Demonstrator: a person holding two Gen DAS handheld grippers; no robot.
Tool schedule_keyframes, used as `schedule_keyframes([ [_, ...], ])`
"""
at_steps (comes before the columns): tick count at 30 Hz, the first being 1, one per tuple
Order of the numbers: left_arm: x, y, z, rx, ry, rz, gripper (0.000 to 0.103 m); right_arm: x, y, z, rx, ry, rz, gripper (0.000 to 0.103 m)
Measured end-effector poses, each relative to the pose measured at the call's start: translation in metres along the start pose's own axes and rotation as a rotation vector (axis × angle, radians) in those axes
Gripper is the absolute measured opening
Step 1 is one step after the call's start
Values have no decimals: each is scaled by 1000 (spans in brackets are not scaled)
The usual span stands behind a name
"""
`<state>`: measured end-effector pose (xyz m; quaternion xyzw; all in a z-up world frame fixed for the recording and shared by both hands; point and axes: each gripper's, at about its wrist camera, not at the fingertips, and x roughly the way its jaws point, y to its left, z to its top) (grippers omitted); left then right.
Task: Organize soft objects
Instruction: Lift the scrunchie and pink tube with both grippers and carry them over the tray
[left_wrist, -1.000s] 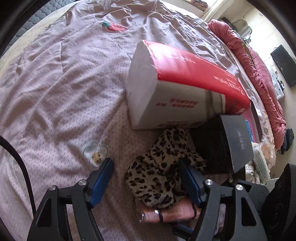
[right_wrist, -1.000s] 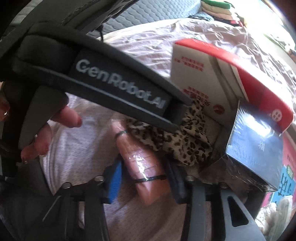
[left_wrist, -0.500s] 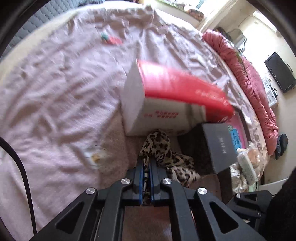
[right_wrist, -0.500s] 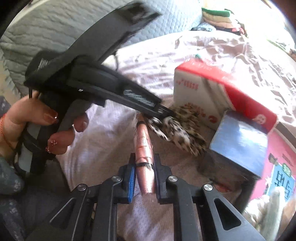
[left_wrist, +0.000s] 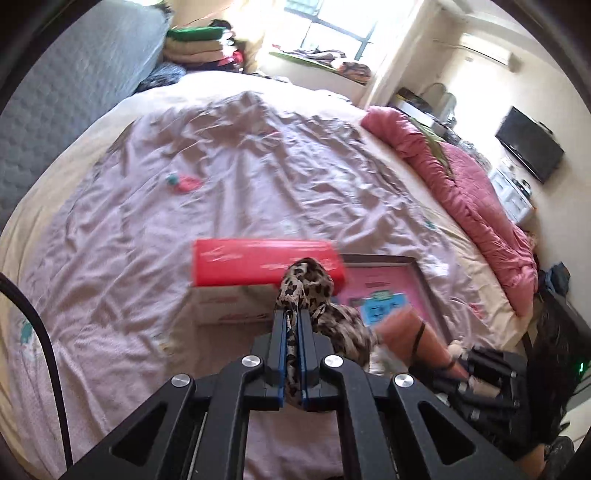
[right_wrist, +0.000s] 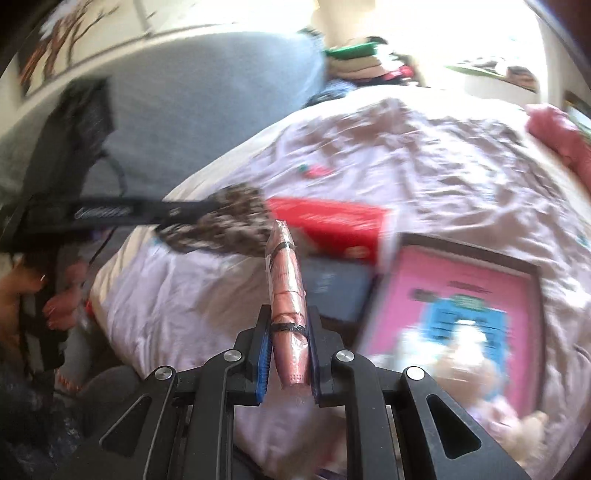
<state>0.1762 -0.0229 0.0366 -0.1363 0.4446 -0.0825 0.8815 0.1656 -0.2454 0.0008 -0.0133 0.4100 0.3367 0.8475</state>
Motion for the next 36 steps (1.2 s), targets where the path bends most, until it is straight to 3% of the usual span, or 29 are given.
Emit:
schedule_keyframes([
  [4,6,-41,3,45,-5,-23,5,-36,-37,7,73,-58,-65,17],
  [11,39,-102,-5,81,49,-71,5,-63,-80,3,149,-76,-120,17],
  [20,64,-165,-29,201,112,-81,5,-65,-113,-20,213,-45,-166,17],
  [36,97,-177,-51,260,167,-10,5,-33,-133,-42,227,42,-190,18],
])
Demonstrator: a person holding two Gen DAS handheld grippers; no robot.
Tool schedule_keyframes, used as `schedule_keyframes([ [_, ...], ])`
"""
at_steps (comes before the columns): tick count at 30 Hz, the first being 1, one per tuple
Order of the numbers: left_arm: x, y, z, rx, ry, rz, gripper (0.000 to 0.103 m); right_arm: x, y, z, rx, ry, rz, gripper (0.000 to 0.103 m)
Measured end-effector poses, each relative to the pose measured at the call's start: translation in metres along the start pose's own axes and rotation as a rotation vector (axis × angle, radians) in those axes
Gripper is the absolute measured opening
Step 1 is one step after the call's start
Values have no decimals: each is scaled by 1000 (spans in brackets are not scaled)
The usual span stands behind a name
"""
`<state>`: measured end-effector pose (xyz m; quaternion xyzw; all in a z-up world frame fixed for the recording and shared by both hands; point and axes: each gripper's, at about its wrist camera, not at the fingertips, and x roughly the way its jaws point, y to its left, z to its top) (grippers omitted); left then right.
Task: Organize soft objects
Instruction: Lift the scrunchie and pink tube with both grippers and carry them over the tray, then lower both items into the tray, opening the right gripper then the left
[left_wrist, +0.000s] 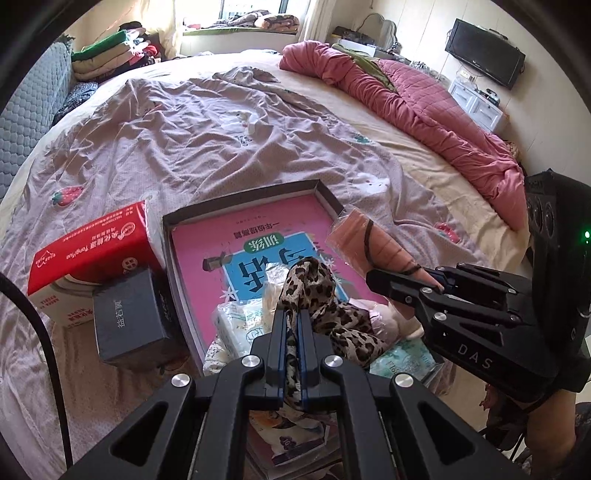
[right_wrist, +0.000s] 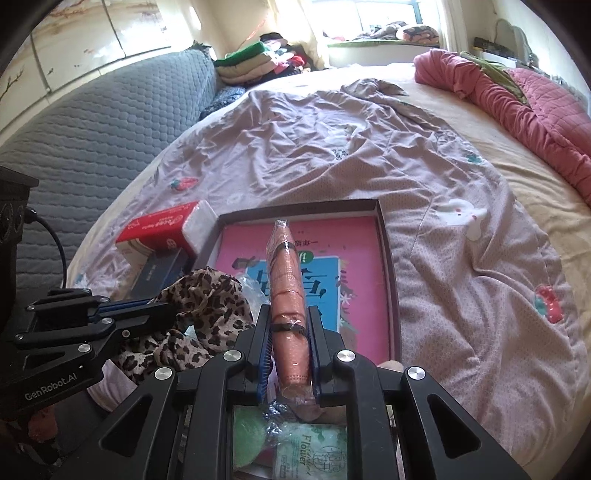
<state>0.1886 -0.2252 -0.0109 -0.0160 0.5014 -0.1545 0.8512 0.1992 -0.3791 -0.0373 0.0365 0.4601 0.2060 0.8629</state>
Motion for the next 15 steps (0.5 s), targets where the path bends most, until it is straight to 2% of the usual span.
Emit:
schedule_keyframes([
  [7,7,3,-1,-7,11,4,5,15,-1,-4,-25,38,-38,19],
  [15,12,3,-3,-9,21,-8,5,20,-6,-13,-7,50,-44,20],
])
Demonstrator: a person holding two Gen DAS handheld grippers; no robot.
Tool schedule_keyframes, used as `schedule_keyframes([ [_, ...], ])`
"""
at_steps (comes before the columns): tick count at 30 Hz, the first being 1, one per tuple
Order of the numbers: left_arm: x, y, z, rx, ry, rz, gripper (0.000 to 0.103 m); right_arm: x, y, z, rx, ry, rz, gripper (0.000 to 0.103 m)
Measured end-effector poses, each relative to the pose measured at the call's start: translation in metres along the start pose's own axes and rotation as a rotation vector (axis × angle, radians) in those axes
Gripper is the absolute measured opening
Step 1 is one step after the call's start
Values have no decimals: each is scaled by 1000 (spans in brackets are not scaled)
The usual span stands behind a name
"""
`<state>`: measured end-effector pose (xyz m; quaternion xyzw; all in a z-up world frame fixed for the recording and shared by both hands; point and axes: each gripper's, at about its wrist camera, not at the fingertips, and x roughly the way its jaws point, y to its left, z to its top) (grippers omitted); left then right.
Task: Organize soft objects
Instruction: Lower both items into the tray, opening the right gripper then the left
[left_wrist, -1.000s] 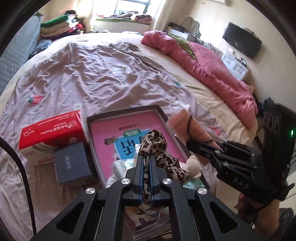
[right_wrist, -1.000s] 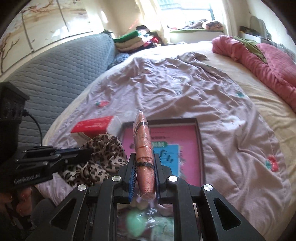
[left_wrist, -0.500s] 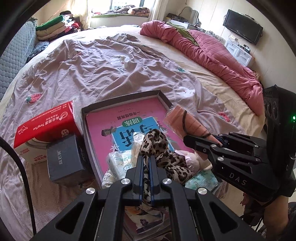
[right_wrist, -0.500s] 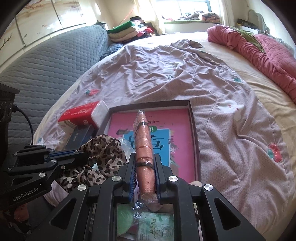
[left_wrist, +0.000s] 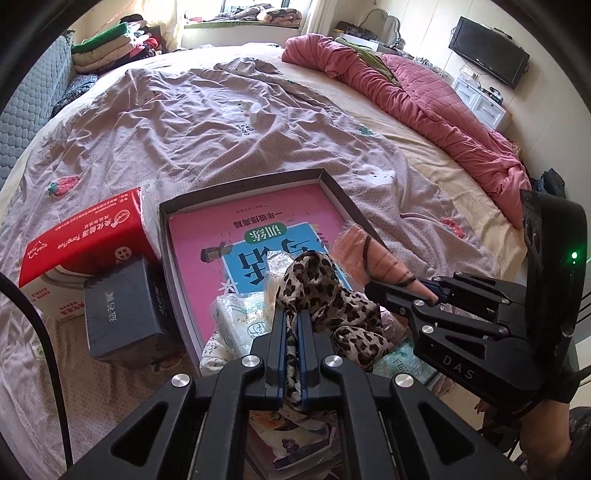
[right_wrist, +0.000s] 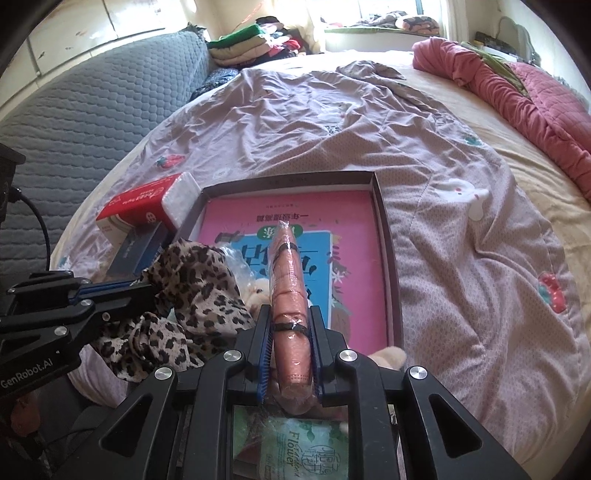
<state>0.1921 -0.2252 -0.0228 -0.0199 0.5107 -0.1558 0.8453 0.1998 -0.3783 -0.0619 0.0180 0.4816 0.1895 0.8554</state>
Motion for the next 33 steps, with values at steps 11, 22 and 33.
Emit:
schedule_keyframes([
  [11,-1,-5,-2,14,5,9,6,5,1,-1,-10,17,-12,20],
  [22,-1,-1,-6,-1,6,1,6,2,0,-4,2,12,-12,24],
  [33,-2,1,-9,-9,10,-7,7,-8,2,-2,2,-6,-19,31],
])
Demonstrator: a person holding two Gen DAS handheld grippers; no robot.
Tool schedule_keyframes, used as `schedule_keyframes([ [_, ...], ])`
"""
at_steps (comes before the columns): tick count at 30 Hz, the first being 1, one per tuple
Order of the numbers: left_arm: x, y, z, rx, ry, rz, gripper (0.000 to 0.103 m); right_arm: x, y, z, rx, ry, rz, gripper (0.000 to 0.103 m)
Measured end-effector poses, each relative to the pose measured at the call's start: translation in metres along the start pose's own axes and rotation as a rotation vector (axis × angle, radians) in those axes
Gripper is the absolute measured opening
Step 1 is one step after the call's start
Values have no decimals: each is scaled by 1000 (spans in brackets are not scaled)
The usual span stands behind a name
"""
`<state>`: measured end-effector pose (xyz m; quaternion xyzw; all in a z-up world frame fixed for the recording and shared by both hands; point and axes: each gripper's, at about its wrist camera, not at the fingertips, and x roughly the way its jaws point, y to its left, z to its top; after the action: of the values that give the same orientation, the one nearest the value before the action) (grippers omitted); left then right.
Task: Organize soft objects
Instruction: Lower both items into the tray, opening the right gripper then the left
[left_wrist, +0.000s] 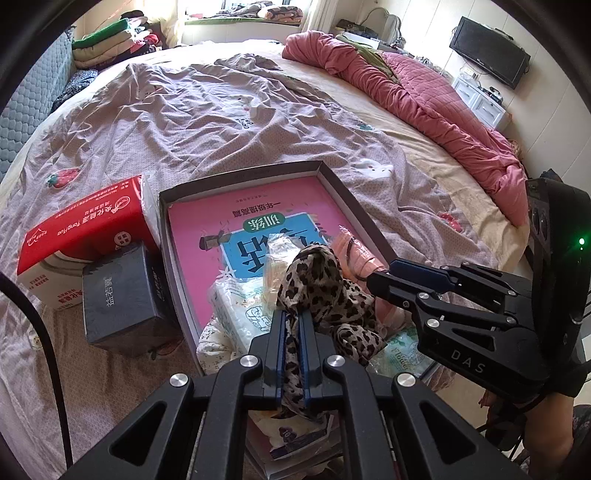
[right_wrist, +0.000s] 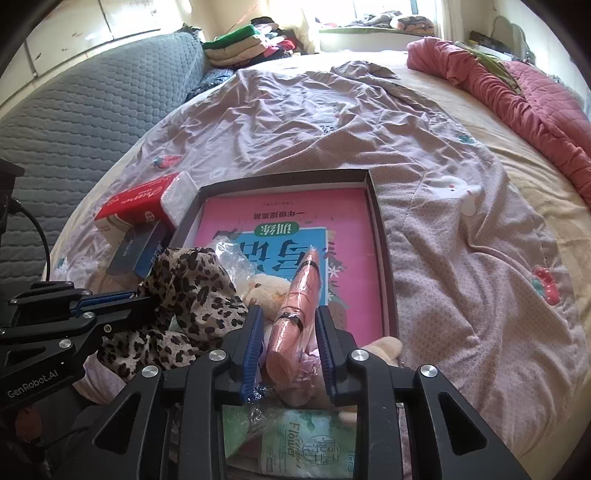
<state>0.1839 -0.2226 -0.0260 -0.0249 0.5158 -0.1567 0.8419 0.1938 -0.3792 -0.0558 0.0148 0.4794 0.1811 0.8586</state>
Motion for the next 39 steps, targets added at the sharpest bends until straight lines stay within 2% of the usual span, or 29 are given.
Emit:
schedule_keyframes([
  [14,-4,-2,-4,8,-14,28,7,-8,-2,0,14,-18,-20,37],
  [17,-4,-2,-4,1,-18,41,7,-12,-2,0,19,-32,-26,46],
  [23,-4,-2,-5,-10,-20,62,10,-16,-1,-1,16,-44,-45,49],
  [25,-5,-2,-5,-13,-20,62,11,-18,0,-2,15,-50,-42,54],
  [31,-8,-4,-7,-10,-31,78,15,-25,1,-7,15,-61,-49,57],
  [35,-11,-3,-11,-10,-36,77,28,-31,1,-8,17,-70,-59,59],
  [39,-12,-3,-13,-10,-38,82,33,-35,2,-9,14,-73,-64,60],
])
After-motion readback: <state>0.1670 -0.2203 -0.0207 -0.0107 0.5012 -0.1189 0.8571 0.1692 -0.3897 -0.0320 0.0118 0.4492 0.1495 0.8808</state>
